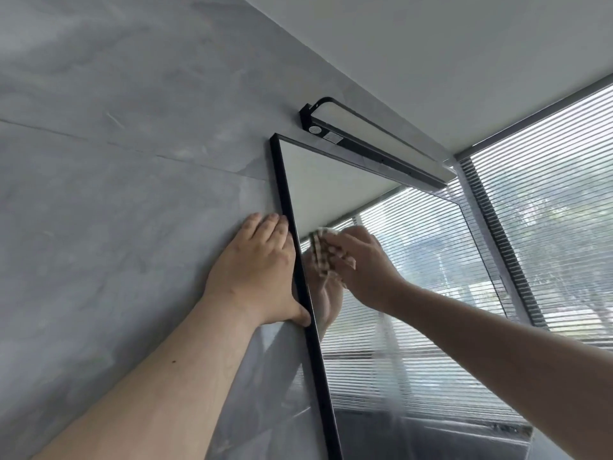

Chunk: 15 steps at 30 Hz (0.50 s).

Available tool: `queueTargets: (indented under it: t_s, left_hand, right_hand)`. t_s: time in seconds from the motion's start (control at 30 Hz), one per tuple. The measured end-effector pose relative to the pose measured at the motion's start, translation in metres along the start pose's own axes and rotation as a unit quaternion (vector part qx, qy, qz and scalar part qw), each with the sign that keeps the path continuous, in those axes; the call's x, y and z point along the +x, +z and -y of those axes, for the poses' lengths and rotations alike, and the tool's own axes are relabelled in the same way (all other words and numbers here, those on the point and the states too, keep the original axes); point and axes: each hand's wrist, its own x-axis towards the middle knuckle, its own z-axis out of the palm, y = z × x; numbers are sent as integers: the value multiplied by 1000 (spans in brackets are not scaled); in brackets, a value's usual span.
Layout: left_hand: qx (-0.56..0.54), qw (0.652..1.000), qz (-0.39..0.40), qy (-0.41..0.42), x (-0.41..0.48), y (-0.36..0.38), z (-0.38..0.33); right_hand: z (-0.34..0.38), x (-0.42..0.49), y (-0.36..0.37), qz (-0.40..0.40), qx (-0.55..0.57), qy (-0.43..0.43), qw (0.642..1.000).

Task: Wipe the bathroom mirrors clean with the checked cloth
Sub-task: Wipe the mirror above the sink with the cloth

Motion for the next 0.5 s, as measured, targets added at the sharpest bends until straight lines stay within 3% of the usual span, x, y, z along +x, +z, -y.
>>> queueTargets:
  t_s: [0.23, 0.5]
  left_hand:
    - [19, 1000, 9, -1, 2, 0, -1]
    - [22, 999, 28, -8, 1, -6, -4]
  right_hand:
    - [-51, 56, -13, -50, 27, 170, 984]
    - [-24, -34, 2, -18, 80, 154, 985]
